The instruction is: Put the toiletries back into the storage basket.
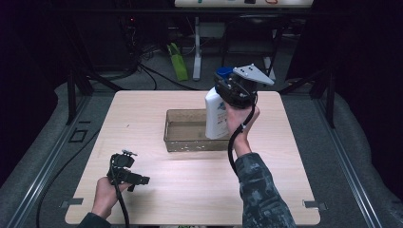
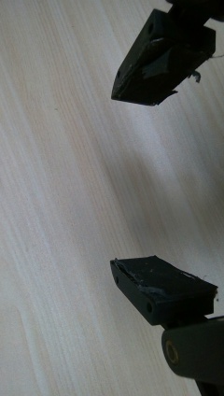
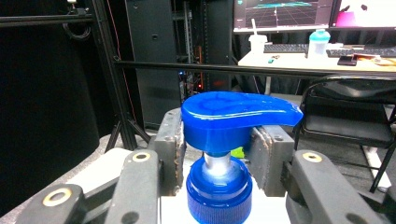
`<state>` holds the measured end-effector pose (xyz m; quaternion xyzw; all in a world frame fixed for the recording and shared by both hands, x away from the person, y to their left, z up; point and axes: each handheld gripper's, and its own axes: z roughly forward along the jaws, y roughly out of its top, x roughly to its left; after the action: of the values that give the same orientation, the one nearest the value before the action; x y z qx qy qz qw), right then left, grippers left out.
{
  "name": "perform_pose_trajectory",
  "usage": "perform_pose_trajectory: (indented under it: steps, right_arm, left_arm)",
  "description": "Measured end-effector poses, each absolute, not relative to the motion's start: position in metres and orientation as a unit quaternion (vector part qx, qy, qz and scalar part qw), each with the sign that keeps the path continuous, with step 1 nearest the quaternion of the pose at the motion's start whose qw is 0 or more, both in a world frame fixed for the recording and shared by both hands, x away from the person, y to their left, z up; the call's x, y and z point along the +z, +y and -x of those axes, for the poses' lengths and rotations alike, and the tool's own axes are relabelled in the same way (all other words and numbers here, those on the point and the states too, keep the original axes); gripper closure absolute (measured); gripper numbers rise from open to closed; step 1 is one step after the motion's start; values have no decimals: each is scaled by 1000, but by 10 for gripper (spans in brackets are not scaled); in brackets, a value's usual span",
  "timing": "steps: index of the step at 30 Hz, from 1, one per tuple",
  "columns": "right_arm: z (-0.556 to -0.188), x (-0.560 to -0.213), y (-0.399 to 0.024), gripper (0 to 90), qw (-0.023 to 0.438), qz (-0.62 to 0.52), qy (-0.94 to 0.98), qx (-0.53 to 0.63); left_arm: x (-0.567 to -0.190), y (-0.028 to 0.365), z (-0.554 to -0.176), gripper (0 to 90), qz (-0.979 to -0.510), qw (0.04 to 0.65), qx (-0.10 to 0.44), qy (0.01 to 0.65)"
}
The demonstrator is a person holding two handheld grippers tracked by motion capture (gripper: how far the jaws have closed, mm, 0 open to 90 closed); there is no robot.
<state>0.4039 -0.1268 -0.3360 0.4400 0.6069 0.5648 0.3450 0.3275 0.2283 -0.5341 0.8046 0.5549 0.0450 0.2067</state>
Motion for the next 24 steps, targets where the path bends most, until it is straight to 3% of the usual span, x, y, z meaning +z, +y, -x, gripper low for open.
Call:
perform_pose_trajectory:
  steps: [24]
  right_arm:
    - [-411,-362,-127,591,339,-456,610,553]
  left_arm:
    - [-534,229,-327,153,-804,208,47,555]
